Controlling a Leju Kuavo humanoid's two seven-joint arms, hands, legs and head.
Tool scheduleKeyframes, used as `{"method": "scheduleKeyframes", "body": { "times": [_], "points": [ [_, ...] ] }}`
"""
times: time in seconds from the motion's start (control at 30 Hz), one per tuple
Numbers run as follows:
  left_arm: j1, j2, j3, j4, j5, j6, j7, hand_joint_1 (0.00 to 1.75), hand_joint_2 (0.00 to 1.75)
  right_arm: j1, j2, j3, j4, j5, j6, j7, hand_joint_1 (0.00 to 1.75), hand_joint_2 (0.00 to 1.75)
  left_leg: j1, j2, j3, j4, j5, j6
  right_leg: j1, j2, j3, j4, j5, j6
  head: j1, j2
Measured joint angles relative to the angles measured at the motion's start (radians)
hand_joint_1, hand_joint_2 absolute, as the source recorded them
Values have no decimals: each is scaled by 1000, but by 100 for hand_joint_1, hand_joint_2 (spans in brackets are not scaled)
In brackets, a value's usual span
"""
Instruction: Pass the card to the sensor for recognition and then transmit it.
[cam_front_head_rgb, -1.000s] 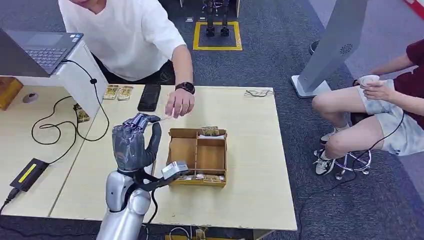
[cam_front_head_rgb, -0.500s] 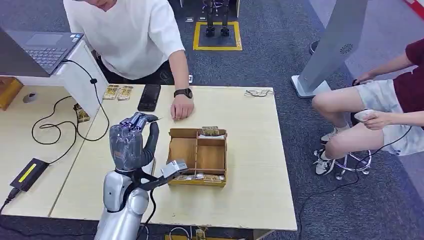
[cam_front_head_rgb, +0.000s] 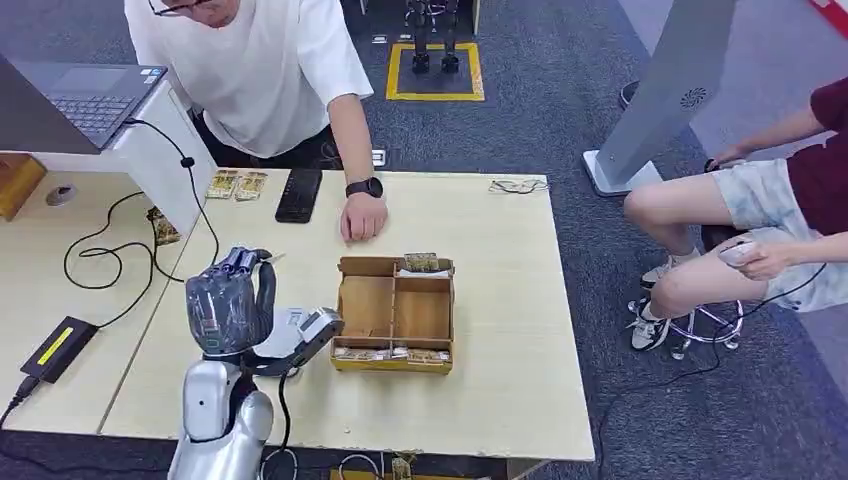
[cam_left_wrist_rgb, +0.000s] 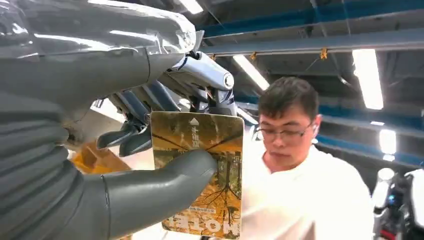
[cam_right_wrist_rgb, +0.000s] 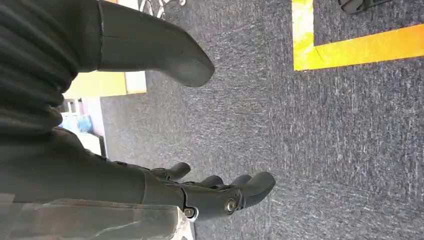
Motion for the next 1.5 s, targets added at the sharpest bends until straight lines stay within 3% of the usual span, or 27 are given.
{"method": "scheduleKeyframes", "body": {
  "times": [0.17,0.27,0.6,1.07,1.5],
  "points": [
    [16,2,26,0,-3,0,2,175,175,0,0,-3,2,0,0,0,0,175,0,0,0,0,0,0,0,0,0,0,0,0,0,0],
    [27,3,32,1,-16,0,37,175,175,0,-1,-4,2,1,0,5,0,175,0,0,0,0,0,0,0,0,0,0,0,0,0,0],
    [47,25,26,98,-45,0,236,175,175,0,-1,-27,-5,16,4,8,0,175,0,0,0,0,0,0,0,0,0,0,0,0,0,0],
    [46,51,-5,194,-46,0,251,175,175,0,-1,-43,-14,16,8,9,0,175,0,0,0,0,0,0,0,0,-1,0,0,0,0,0],
    [-11,60,-57,384,-43,-16,281,175,175,0,1,-43,-43,16,24,17,0,175,0,0,0,0,0,0,0,0,0,0,0,0,0,0]
  ]
}}
